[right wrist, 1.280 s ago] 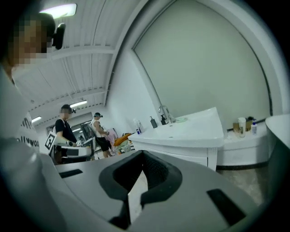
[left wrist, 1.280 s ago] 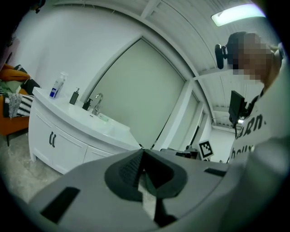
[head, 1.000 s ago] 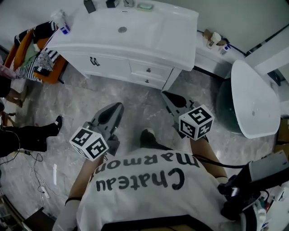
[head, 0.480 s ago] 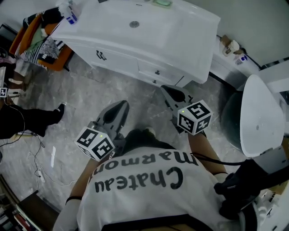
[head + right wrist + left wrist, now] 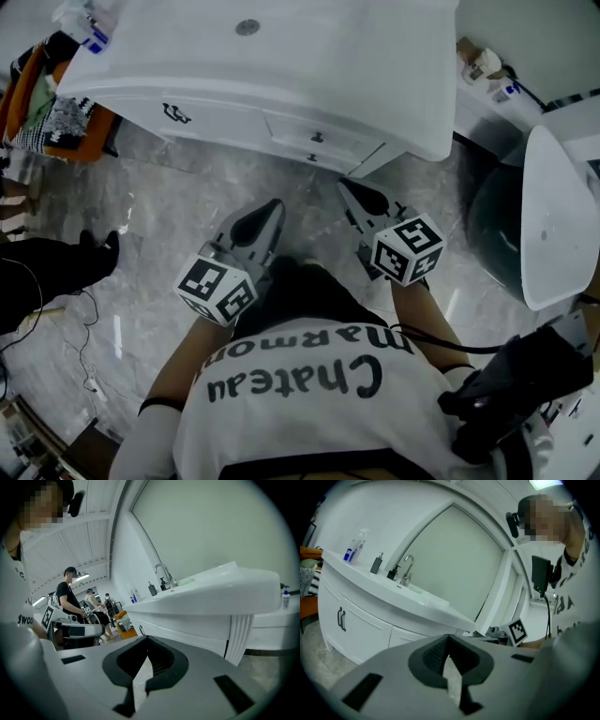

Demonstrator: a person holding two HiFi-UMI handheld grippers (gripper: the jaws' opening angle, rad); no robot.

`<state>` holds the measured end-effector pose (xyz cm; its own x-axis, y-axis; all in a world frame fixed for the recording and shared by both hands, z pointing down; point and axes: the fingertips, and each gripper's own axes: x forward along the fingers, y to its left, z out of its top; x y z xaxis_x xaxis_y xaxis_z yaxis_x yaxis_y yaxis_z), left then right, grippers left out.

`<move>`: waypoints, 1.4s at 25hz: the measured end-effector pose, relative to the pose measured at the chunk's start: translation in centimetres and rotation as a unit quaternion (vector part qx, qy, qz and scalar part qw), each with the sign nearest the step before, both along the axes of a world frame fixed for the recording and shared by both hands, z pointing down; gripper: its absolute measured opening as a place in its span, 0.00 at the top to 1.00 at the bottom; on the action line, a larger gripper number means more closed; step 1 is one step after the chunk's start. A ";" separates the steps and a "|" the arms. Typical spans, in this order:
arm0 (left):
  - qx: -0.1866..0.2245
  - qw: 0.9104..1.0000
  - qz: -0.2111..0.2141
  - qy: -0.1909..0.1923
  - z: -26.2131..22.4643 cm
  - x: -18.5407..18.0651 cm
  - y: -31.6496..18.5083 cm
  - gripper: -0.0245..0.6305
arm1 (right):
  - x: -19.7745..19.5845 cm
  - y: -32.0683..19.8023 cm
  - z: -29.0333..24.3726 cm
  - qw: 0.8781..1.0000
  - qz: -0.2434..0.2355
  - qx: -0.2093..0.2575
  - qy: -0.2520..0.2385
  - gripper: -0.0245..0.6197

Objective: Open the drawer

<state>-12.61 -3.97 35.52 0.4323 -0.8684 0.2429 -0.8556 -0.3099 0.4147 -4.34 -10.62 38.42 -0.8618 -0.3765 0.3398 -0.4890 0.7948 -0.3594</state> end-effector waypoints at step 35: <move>-0.108 0.984 -0.020 -0.137 23.6 2.6 -19.3 0.74 | 12.7 5.1 18.8 0.967 0.140 -0.211 0.039 0.96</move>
<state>-9.98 -23.22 59.08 0.2908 -0.7989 0.5265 -0.9544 -0.2036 0.2183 8.36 -5.56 57.21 -0.7114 -0.4049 0.5744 -0.7028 0.4186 -0.5753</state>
